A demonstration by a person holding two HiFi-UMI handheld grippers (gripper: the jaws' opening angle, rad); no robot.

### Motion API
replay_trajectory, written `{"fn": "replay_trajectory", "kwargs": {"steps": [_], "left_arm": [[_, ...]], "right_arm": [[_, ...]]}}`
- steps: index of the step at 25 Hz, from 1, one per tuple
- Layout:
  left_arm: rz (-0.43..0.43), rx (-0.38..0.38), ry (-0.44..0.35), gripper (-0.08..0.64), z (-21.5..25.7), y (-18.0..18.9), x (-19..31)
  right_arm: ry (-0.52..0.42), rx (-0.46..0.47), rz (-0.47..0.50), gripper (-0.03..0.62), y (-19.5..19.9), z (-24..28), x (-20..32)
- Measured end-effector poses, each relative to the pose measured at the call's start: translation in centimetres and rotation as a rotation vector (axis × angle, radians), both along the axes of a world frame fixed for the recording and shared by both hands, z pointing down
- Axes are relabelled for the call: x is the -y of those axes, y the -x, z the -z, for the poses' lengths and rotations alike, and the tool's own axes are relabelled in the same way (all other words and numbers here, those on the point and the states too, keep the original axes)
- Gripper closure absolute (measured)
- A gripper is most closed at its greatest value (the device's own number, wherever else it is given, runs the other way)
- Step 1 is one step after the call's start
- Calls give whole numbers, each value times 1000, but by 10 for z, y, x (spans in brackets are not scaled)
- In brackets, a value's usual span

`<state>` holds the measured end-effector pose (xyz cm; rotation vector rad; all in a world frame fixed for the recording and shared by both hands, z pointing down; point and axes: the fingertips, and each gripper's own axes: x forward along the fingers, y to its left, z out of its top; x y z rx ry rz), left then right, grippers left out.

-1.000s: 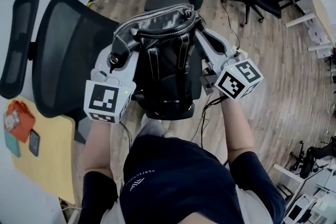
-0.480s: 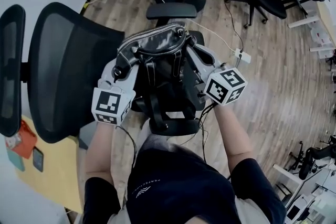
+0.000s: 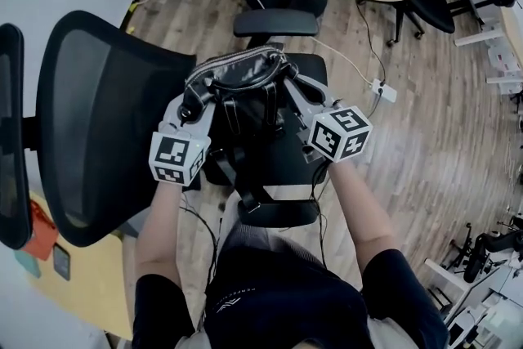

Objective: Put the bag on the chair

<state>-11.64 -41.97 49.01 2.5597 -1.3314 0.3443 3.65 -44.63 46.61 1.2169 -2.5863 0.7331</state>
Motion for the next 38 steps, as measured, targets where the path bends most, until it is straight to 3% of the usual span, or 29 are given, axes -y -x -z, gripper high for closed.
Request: {"fn": "replay_trajectory", "kwargs": {"steps": [14,28,38], "left_arm": [[63,22,109,442,-78,23,22],[202,-70,226,393,-126,62,2],[259,-84,298,368,-151,76,-13]], "right_arm": [[118,-60,-22,549,16,-75,22],[112,-111,94,534,53,-95,14],[120,-126,137,522,71,-103,5]]}}
